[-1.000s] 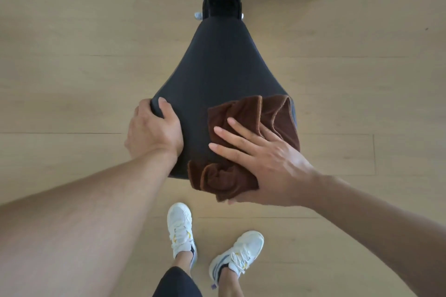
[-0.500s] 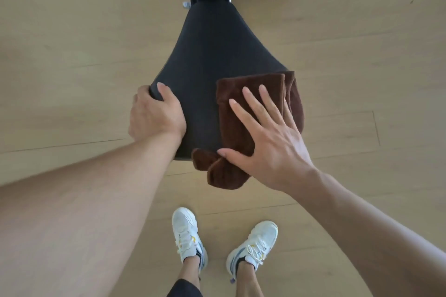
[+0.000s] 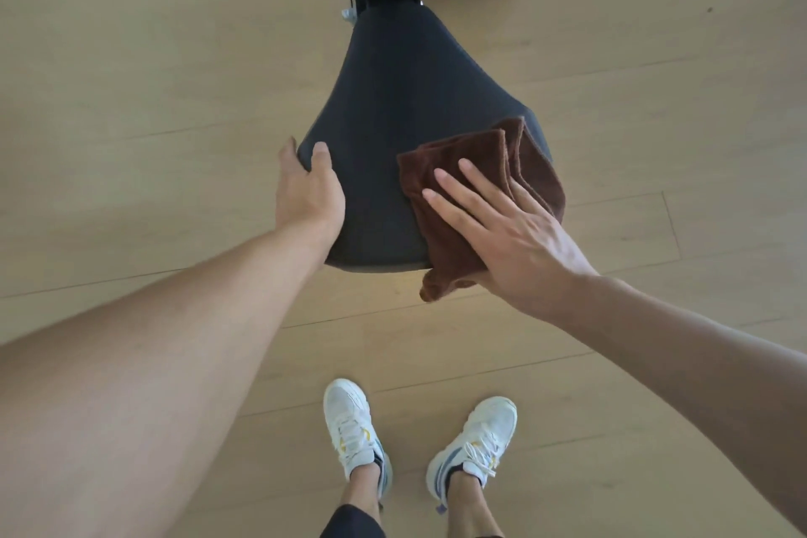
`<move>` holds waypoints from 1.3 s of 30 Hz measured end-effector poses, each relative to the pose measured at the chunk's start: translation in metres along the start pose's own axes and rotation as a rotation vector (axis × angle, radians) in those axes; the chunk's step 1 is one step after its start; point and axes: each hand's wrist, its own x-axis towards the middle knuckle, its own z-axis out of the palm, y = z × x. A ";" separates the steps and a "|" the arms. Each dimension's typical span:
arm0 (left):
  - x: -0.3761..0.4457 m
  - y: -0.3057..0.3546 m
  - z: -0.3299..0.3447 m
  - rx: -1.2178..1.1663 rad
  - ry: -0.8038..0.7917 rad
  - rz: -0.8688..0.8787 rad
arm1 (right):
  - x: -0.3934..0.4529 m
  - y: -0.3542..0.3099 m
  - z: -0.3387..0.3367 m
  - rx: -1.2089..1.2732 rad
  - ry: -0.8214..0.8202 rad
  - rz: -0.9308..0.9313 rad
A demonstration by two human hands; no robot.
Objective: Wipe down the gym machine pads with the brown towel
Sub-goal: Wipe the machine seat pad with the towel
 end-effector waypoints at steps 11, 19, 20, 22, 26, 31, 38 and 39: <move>-0.017 -0.076 -0.049 -0.274 -0.236 -0.010 | 0.025 -0.039 -0.002 -0.015 -0.019 -0.085; -0.036 -0.104 -0.056 -0.278 -0.099 -0.061 | 0.047 -0.074 -0.003 0.068 -0.077 -0.019; -0.035 -0.101 -0.054 -0.269 -0.088 -0.034 | 0.050 -0.078 -0.004 0.089 -0.085 -0.006; -0.033 -0.094 -0.048 -0.275 -0.061 0.019 | 0.056 -0.085 -0.004 0.120 -0.104 0.019; -0.030 -0.077 -0.043 -0.377 0.008 0.010 | 0.069 -0.102 -0.006 0.124 -0.118 0.079; -0.030 -0.074 -0.050 -0.413 0.072 -0.017 | 0.084 -0.122 -0.006 0.186 -0.114 0.169; -0.041 -0.087 -0.049 -0.349 0.178 -0.080 | 0.119 -0.133 -0.002 0.287 -0.070 0.272; -0.043 -0.089 -0.045 -0.323 0.184 -0.102 | 0.124 -0.133 -0.002 0.302 -0.066 0.283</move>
